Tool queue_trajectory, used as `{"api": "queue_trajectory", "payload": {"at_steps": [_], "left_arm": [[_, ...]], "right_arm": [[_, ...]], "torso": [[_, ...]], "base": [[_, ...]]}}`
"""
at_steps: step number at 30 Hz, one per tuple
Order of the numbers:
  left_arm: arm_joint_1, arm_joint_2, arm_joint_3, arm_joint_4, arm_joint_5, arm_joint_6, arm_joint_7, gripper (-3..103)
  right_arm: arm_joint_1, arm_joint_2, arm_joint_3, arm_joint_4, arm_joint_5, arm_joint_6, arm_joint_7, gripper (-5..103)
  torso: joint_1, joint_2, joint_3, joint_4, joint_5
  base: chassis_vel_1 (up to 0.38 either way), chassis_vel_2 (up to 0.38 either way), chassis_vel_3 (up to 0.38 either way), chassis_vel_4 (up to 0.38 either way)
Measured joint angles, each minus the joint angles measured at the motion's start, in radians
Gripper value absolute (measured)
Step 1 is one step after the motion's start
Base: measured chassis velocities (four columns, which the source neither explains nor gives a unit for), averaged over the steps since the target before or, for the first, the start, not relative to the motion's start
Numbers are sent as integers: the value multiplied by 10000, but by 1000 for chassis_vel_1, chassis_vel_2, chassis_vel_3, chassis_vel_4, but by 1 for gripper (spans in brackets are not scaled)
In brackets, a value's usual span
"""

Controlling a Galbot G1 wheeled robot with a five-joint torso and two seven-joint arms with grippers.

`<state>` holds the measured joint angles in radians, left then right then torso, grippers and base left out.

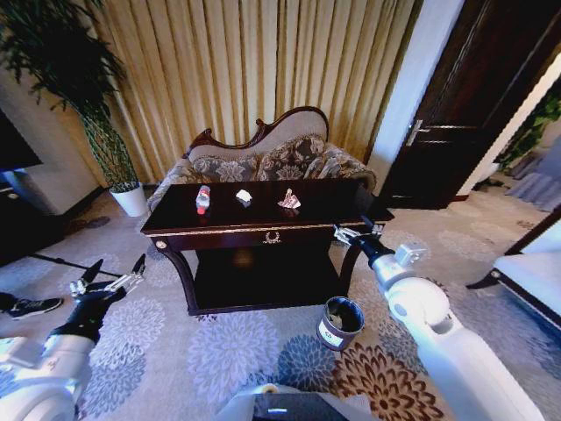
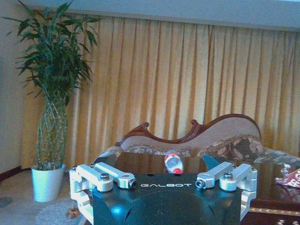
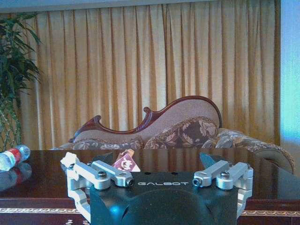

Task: Move to the front of the table and place the trash on the table into the trash bin.

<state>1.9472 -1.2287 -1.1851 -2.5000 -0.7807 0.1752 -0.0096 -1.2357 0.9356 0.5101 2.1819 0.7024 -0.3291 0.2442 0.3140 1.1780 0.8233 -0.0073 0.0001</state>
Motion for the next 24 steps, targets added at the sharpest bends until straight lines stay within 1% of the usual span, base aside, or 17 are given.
{"api": "queue_trajectory", "payload": {"at_steps": [6, 18, 24], "left_arm": [[7, 87, -94, 0, -3, 69, -14, 100], [97, 140, -178, 0, -7, 79, -19, 100], [114, 149, -168, 0, -7, 79, 31, 100]], "right_arm": [[70, 29, 0, -162, -39, 0, -11, 100], [213, 135, -43, -279, -91, 1, -60, 100], [245, 226, -123, -322, -110, 2, -72, 100]], "torso": [[-2, 1, 0, -3, -1], [7, -4, 4, 0, -2], [3, -3, 2, -3, 0]], "base": [[-85, 80, 82, -98], [-135, 143, 144, -143], [-38, 25, 34, -24]]}}
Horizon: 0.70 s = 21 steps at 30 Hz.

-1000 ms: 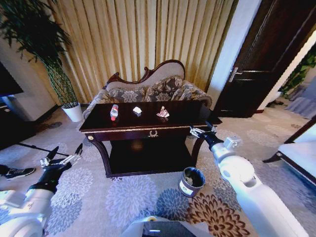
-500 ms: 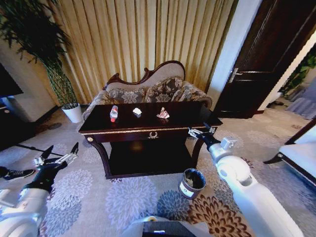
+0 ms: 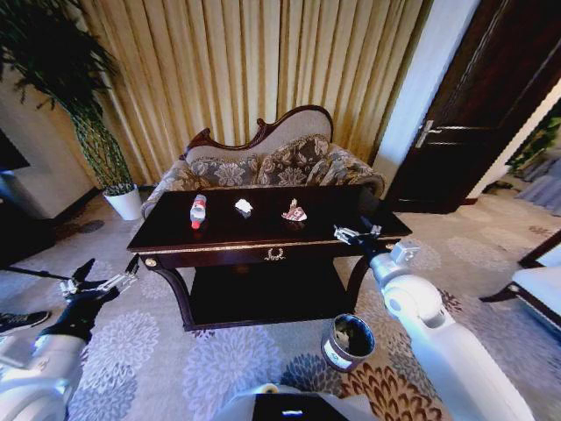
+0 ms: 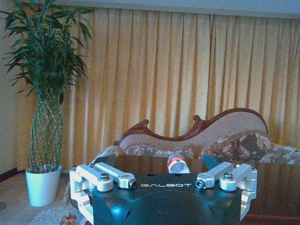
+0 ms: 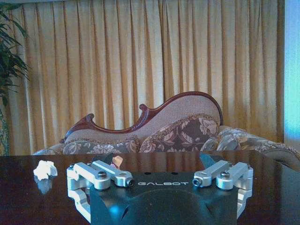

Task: Move to the front of the table and place the trash on the table into the trash bin.

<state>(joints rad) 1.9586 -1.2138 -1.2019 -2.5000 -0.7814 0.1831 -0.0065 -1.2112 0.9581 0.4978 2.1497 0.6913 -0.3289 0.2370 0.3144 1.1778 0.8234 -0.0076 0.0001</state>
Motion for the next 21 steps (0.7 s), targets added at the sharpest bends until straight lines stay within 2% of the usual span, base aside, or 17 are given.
{"api": "queue_trajectory", "payload": {"at_steps": [7, 21], "left_arm": [[51, 19, -5, 0, 5, -12, 45, 100], [24, 0, 74, 0, 15, -15, 62, 100]], "right_arm": [[15, 92, -64, -90, -81, 0, -258, 100], [60, 215, -226, -244, -196, 4, -315, 100]], "torso": [[-7, 4, -2, 1, -1], [0, 1, 1, 1, -1]], "base": [[-32, 35, 45, -46], [-116, 123, 122, -121]]}}
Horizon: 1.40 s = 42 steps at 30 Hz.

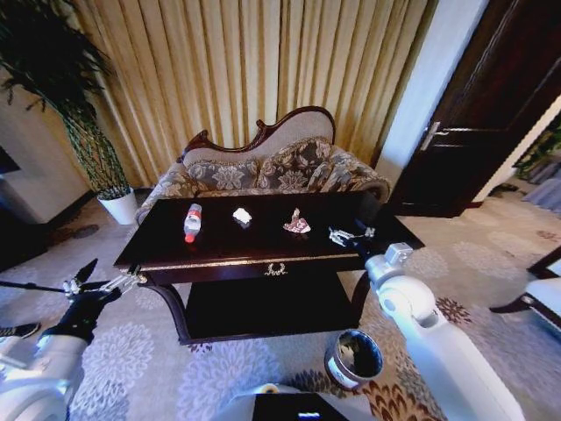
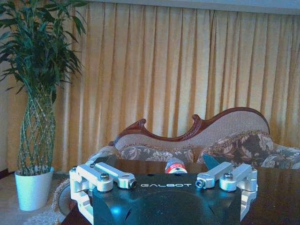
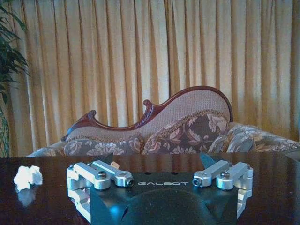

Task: Move to the front of the table and place the trash on the table into the trash bin.

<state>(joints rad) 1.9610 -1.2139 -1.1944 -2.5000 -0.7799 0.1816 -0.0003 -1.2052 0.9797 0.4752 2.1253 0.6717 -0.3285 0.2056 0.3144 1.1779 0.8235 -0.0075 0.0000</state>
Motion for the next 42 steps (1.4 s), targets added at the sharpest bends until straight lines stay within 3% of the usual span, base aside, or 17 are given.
{"api": "queue_trajectory", "payload": {"at_steps": [11, 15, 20, 28, 42], "left_arm": [[150, -128, -81, 0, 25, -24, -30, 100], [167, -185, -68, 0, 52, -31, -37, 100], [162, -238, 38, 0, 72, -27, -54, 100], [160, -312, -46, 0, 76, -22, -60, 100], [159, -391, 65, 0, 80, -22, -35, 100]], "right_arm": [[408, -254, -530, -722, 605, -28, -995, 100], [1530, -630, -1497, -1573, 912, -135, -1553, 100], [2276, -663, -2235, -2088, 952, -180, -1629, 100], [3758, -93, -3610, -3354, 700, -448, -1821, 100], [4460, 494, -4191, -4458, -91, -319, -1834, 100]], "torso": [[-2, 1, -2, -1, 0], [-6, 2, -2, -2, 2], [-4, 1, -1, 1, 0], [-3, 0, -1, -1, 1], [-3, 0, -1, -1, 0]], "base": [[-27, 25, 28, -30], [0, 0, 0, 0], [0, 0, 0, 0], [0, 0, 0, 0], [0, 0, 0, 0]]}}
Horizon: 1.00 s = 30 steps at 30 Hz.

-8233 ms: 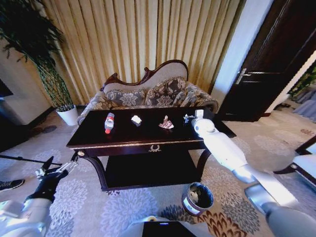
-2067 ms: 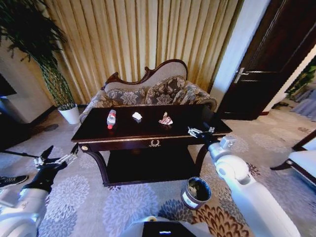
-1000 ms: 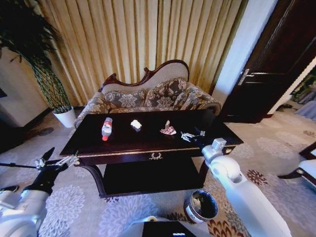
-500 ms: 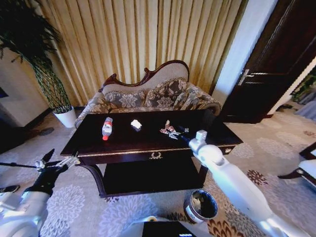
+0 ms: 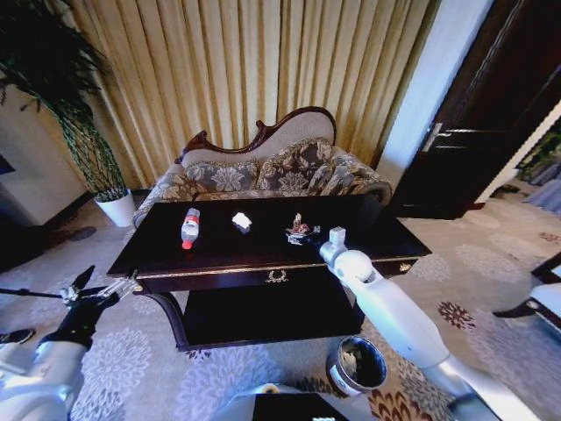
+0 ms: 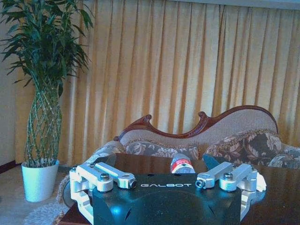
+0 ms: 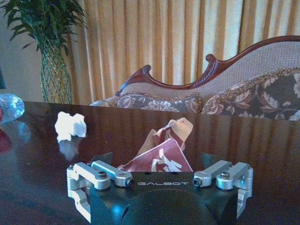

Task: Move to the front of the table and place the trash on the table into the trash bin.

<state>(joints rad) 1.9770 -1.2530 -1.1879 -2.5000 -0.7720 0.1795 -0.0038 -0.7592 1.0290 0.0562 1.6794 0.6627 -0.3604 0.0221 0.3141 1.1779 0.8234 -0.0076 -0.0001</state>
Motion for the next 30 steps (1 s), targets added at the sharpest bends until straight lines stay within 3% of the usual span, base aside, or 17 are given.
{"api": "queue_trajectory", "payload": {"at_steps": [6, 8, 10, 12, 19, 21, 24, 27, 28, 30], "left_arm": [[10, 16, -3, 0, 0, 0, 4, 100], [20, 30, -1, 0, 0, 0, 5, 100], [20, 69, -1, 0, -2, -1, 5, 100], [19, 76, -1, 0, -3, -3, 5, 100], [13, 79, 17, 0, -6, -12, 5, 100], [12, 79, 18, 0, -6, -13, 5, 100], [9, 76, 13, 0, -9, -28, 5, 100], [13, 77, -6, 0, -15, -34, 6, 100], [19, 82, -17, 0, -20, -37, 7, 100], [20, 105, -18, 0, -28, -41, 11, 100]], "right_arm": [[77, 105, 12, -198, -139, 106, -3, 101], [120, 135, 25, -266, -171, 158, 16, 97], [166, 149, 39, -331, -208, 188, 37, 82], [170, 145, 45, -336, -213, 191, 41, 82], [152, 81, 79, -360, -281, 215, 53, 49], [148, 73, 82, -360, -283, 216, 54, 49], [134, 67, 118, -357, -283, 220, 67, 33], [109, 60, 147, -331, -275, 221, 80, 27], [76, 50, 189, -288, -267, 223, 105, 17], [-1, 46, 298, -163, -163, 232, 289, 12]], "torso": [[0, 0, 0, 1, 0], [0, 0, 0, 1, 1], [1, 0, 0, 0, 0], [1, 0, 0, 1, 0], [0, 0, 0, 1, 1], [0, 0, 0, 0, 1], [0, 0, 0, 1, 1], [0, 0, 0, 1, 1], [0, 0, 0, 1, 1], [0, 0, 0, 1, 1]], "base": [[0, 0, 0, 0], [0, 0, 0, 0], [0, 0, 0, 0], [0, 0, 0, 0], [0, 0, 0, 0], [0, 0, 0, 0], [0, 0, 0, 0], [0, 0, 0, 0], [0, 0, 0, 0], [0, 0, 0, 0]]}}
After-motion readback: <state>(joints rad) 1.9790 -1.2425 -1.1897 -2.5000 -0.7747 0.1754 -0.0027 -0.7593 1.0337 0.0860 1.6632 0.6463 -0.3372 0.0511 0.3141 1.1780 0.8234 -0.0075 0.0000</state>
